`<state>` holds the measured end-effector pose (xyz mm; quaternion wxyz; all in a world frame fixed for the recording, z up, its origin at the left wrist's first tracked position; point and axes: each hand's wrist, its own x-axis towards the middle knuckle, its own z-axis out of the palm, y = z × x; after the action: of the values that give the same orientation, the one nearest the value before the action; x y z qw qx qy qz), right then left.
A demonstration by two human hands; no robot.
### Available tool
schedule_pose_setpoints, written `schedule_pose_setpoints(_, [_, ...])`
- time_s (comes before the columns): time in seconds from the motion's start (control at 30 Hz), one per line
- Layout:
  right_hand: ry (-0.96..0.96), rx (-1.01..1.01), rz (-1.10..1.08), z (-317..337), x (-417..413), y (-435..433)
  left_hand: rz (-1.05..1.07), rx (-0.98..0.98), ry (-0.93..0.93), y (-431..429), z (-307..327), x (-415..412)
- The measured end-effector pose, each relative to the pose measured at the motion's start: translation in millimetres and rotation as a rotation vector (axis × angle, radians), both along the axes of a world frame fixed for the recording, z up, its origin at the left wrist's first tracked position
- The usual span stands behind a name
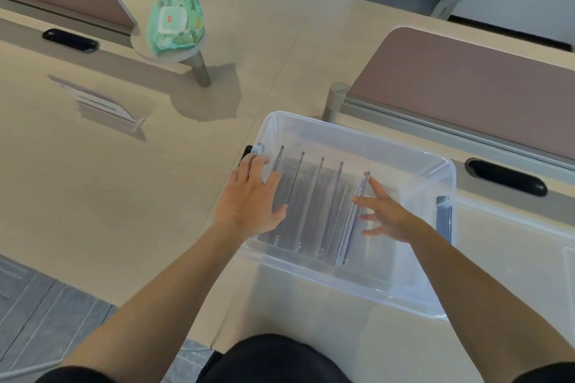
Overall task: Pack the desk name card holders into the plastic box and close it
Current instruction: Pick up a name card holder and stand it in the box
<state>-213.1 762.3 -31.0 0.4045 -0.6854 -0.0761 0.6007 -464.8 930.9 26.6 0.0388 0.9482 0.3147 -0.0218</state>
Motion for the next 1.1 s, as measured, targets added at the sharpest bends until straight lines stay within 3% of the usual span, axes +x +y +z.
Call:
schedule_pose_setpoints(0.3, [-0.081, 0.063, -0.02, -3.1, -8.4, 4.5, 0.009, 0.01, 0.009, -0.7, 0.8, 0.5])
schedule_pose_setpoints(0.73, [0.045, 0.059, -0.137, -9.1, -22.5, 0.9, 0.015, 0.013, 0.024, 0.0, 0.7, 1.1])
schedule_pose_setpoints(1.1, [-0.055, 0.057, -0.137, -7.8, -25.0, 2.0, 0.004, 0.036, 0.02, -0.2, -0.4, 1.5])
